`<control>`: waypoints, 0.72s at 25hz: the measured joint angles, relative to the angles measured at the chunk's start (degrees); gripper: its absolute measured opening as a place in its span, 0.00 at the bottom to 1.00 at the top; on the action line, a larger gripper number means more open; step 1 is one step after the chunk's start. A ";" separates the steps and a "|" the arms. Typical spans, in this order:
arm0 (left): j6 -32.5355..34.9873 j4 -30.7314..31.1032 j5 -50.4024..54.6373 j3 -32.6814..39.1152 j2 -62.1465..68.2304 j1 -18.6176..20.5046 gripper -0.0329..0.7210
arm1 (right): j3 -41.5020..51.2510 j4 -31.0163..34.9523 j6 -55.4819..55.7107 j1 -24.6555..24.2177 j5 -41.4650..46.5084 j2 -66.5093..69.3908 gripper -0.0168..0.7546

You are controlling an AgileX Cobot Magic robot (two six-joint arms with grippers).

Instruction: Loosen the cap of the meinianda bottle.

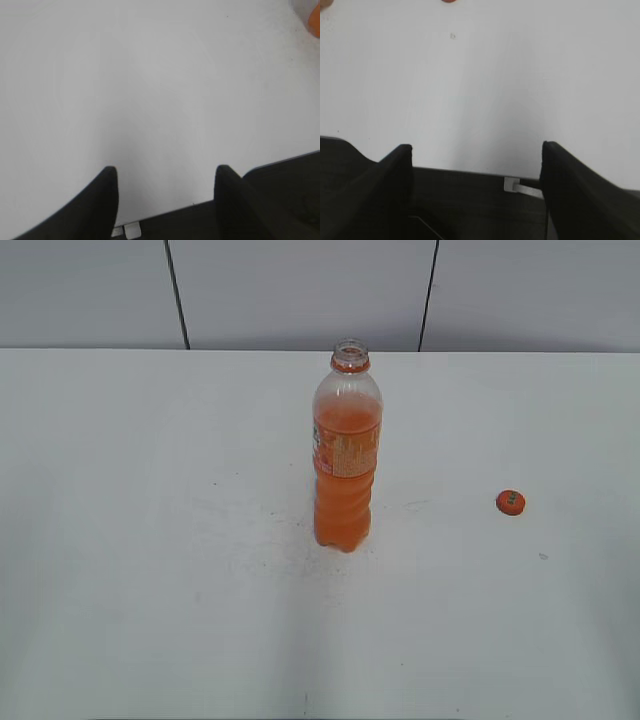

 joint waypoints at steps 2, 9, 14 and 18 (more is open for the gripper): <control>0.00 -0.07 -0.07 0.11 -2.64 0.00 0.55 | 0.36 0.00 0.43 0.00 -0.65 -2.77 0.79; 0.00 -1.67 -4.78 1.94 -12.70 0.00 0.55 | 0.51 0.00 0.61 0.00 -1.47 -12.61 0.79; 0.00 -2.20 -5.92 2.12 -14.91 0.00 0.55 | 0.55 0.06 0.79 0.00 -1.49 -17.20 0.79; -0.06 -2.25 -5.98 2.12 -15.01 0.00 0.55 | 0.55 0.01 1.00 0.00 -1.56 -17.35 0.79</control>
